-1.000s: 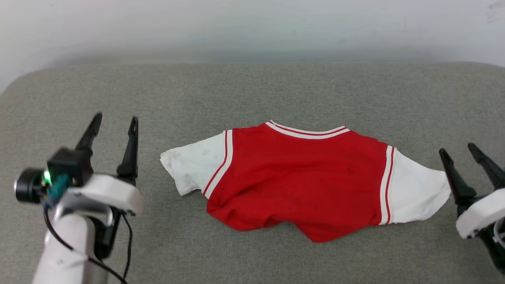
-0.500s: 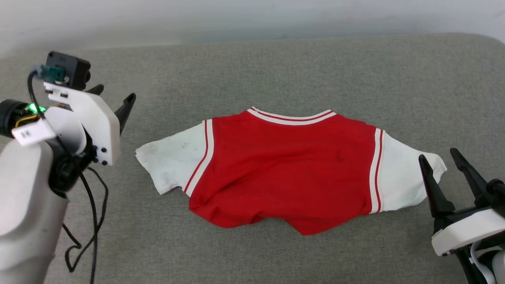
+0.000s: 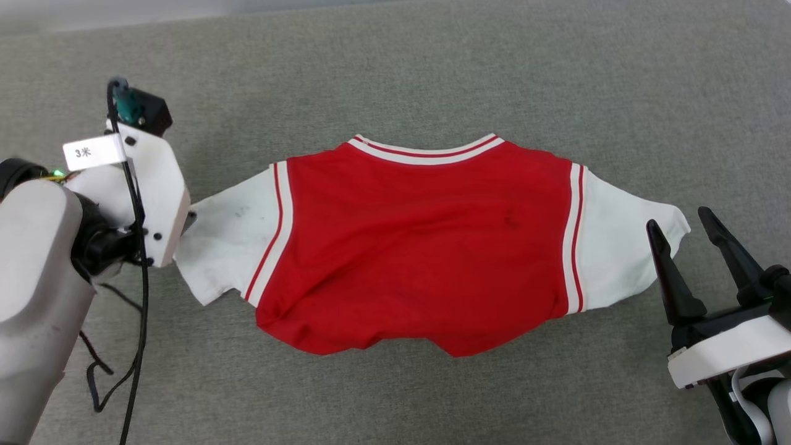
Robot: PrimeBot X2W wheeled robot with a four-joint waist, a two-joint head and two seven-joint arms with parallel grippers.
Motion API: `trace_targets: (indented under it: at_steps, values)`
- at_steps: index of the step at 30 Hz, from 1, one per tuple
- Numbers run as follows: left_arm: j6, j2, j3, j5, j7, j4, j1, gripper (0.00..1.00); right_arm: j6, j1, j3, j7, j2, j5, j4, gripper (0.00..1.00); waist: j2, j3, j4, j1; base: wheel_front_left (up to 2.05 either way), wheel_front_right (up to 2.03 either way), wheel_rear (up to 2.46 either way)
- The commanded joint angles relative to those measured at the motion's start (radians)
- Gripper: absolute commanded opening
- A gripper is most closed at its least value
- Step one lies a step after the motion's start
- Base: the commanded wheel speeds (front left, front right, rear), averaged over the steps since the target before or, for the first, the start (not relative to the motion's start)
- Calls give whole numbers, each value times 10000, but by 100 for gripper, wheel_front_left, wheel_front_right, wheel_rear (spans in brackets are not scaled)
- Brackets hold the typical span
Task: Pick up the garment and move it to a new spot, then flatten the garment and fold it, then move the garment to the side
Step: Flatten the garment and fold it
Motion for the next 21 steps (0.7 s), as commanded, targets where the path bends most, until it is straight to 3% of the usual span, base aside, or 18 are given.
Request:
trace_targets:
  at_steps: [1, 14, 15, 16, 21]
  values:
    - [0, 76, -50, -49, 60, 68, -122, 100, -11, -154, 4, -15, 15, 35, -35, 100, 0, 133, -121, -1, 0, 0, 0]
    - [-7, 718, -1972, -914, 1172, 887, 598, 97, -11, -411, -86, -196, -116, 97, 127, 100, 0, 481, -300, -1, 0, 0, 0]
    - [-12, 726, -2050, -979, 1127, 914, 618, 18, -11, -420, -87, -207, -118, 115, 150, 100, 0, 470, -288, -1, 0, 0, 0]
    - [-12, 725, -2102, -1040, 1068, 945, 620, 0, -11, -431, -89, -213, -130, 133, 174, 100, 0, 454, -274, -1, 0, 0, 0]
    - [0, 665, -1878, -1234, 227, 958, 313, 0, -11, -490, -144, -231, -254, 225, 290, 100, 0, 171, -120, -1, 0, 0, 0]
